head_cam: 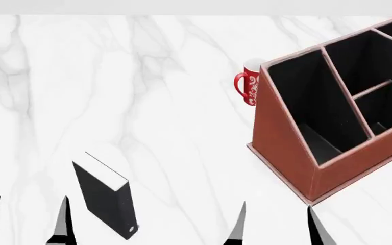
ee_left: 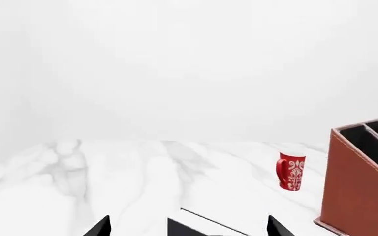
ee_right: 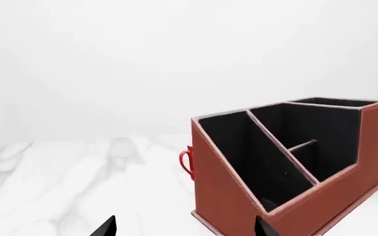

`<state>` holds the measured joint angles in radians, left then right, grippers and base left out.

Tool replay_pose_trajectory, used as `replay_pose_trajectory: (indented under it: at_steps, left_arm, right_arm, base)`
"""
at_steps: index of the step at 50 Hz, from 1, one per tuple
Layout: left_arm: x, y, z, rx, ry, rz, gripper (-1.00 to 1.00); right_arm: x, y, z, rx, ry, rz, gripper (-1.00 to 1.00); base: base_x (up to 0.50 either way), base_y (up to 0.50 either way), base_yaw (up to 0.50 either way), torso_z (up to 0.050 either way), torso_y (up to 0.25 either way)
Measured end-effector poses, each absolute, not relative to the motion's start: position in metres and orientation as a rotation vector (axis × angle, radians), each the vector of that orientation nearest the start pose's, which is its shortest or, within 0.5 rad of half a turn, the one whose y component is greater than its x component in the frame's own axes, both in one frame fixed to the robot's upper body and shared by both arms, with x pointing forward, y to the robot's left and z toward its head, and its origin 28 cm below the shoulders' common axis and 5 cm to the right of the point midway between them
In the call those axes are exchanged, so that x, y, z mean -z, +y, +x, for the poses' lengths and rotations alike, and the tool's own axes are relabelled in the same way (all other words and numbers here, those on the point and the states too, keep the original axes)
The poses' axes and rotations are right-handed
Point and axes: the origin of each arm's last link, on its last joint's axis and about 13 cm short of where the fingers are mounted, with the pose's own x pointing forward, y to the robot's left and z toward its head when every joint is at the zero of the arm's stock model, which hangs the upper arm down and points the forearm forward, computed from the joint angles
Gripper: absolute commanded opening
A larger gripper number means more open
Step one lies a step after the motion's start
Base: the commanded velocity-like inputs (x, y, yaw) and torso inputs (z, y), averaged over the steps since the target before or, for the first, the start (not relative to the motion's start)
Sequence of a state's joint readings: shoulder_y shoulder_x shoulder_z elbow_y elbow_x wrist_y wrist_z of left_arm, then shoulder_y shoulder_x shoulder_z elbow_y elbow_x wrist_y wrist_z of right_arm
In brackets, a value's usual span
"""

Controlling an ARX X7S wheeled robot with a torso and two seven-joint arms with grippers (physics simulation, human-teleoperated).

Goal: Pick up the book and place it in the left compartment of the caddy.

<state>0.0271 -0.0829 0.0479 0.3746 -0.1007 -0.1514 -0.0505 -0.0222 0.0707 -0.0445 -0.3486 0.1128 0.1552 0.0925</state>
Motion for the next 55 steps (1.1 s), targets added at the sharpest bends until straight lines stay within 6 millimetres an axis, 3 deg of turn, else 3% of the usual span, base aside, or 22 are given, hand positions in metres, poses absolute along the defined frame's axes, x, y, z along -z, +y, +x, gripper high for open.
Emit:
replay_pose_trajectory:
  at_steps: [9,19,38,55]
  left_arm:
    - [-0.111,0.211,0.193,0.033,-0.293,-0.021,1.0]
    - [-0.131,0.213,0.185,0.032,-0.358,-0.015,1.0]
    - [-0.141,0.213,0.179,0.033,-0.393,-0.014,1.0]
    - [-0.142,0.214,0.179,0.027,-0.398,-0.02,1.0]
  right_arm:
    - [-0.103,-0.098,0.198,0.031,-0.241,0.008,1.0]
    - [-0.122,-0.099,0.192,0.054,-0.285,-0.04,1.0]
    - [-0.133,-0.099,0.187,0.043,-0.326,-0.05,1.0]
    - [-0.132,-0.097,0.185,-0.014,-0.355,0.014,1.0]
  base:
    - [0.0,0.0,0.0,0.0,0.0]
    - [0.11,0.0,0.0,0.0,0.0]
    - [0.5,0.0,0.0,0.0,0.0]
    - [0.0,-0.38,0.0,0.0,0.0]
